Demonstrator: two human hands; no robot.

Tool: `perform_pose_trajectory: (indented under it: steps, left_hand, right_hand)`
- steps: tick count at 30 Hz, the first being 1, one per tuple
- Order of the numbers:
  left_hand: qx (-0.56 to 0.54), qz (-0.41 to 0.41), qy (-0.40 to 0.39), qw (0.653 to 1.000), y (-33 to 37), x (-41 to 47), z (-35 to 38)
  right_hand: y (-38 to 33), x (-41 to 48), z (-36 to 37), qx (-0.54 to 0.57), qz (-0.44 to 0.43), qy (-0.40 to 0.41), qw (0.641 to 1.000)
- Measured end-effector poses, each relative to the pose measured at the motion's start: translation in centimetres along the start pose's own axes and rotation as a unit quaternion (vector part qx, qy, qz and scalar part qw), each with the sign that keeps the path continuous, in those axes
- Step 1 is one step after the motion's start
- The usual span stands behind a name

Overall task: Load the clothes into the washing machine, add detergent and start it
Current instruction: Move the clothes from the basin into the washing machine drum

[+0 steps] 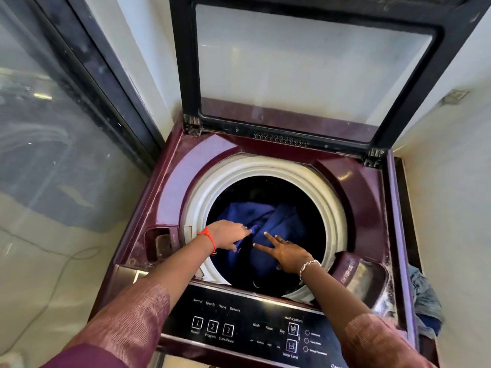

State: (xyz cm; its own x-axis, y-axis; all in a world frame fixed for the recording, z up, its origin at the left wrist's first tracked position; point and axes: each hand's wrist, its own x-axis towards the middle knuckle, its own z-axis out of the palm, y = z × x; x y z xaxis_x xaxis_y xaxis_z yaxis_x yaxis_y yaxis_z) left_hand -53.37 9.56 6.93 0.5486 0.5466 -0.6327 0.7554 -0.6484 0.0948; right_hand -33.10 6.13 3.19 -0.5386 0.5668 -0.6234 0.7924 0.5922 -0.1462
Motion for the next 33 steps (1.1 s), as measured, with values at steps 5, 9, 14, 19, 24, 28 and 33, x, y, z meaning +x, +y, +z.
perform_pose_trajectory:
  steps: [5,9,14,19,24,28,33]
  left_hand:
    - [0.024,0.027,0.017,0.999,1.0,0.2,-1.1]
    - [0.029,0.017,0.099,0.995,2.0,-0.7,-2.8]
    - [-0.018,-0.011,0.212,0.977,4.5,-3.0,-6.1]
    - [-0.016,-0.009,0.303,0.953,8.2,-4.4,-9.3]
    - [0.008,0.034,0.366,0.93,13.7,-5.0,-11.4]
    - [0.01,0.072,0.386,0.92,18.9,-4.2,-12.5]
    - [-0.015,0.148,0.358,0.922,26.3,-1.7,-14.1]
  right_hand:
    - [-0.3,-0.2,-1.5,0.002,0.004,-0.011,1.0]
    - [-0.1,-1.7,-3.6,-0.006,0.03,0.044,0.999]
    - [0.2,-6.2,-6.6,0.022,0.105,0.139,0.984]
    - [0.8,-11.6,-8.3,0.043,0.175,0.238,0.954]
    - [1.0,-18.1,-6.7,0.062,0.246,0.325,0.911]
    - [1.2,-23.6,-3.5,0.098,0.296,0.382,0.87]
    - [4.2,-29.0,1.4,0.122,0.349,0.391,0.843]
